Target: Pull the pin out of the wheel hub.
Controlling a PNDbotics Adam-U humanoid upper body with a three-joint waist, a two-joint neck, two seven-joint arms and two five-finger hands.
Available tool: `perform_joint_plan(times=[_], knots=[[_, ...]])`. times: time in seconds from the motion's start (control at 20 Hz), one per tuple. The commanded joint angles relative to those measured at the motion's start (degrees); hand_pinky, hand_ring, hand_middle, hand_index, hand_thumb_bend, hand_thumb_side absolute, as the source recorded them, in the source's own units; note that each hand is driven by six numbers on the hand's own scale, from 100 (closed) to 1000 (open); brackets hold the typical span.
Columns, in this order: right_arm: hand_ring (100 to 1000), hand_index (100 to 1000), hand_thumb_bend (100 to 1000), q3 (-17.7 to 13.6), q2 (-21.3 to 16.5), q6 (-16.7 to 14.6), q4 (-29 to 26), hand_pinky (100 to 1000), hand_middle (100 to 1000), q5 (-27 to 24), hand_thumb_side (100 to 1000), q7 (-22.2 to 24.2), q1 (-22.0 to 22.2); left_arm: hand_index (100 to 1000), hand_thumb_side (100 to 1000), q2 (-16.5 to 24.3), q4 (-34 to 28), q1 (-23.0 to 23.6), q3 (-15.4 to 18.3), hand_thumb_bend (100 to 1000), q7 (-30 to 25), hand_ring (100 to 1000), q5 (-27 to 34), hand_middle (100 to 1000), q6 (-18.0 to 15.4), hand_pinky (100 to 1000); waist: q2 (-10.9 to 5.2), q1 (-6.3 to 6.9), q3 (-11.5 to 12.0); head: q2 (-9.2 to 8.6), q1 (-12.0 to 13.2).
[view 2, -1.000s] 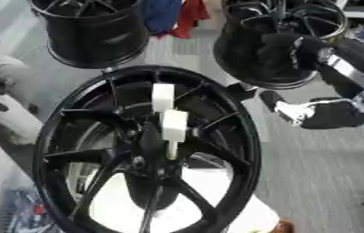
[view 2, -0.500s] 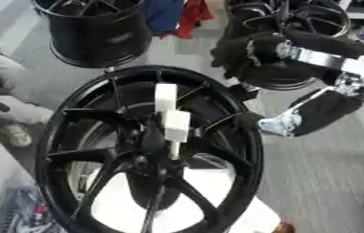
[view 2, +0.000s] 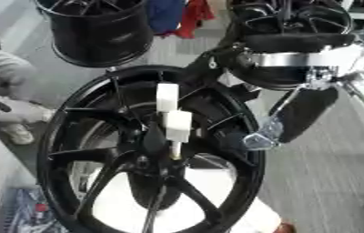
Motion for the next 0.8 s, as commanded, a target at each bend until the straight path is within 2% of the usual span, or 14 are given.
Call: perform_joint_plan(times=[0.05,0.8], knots=[[904,956,372,0.42,1.00,-0.57,1.98,880,889,1.96,306,1.45,-2.09,781,599,1.40,-0.93,-0.49,-0.13,226,-0.14,614,-0.18,639,-0.11,448,-0.60,0.16,0.11,0.26,-0.30],[893,959,356,2.92,8.47,-3.74,13.48,879,868,8.84,314,3.35,-5.63,781,599,1.14,-0.95,-0.51,-0.24,226,-0.25,613,-0.12,639,-0.15,448,-0.45,0.49,0.31,0.26,-0.80]])
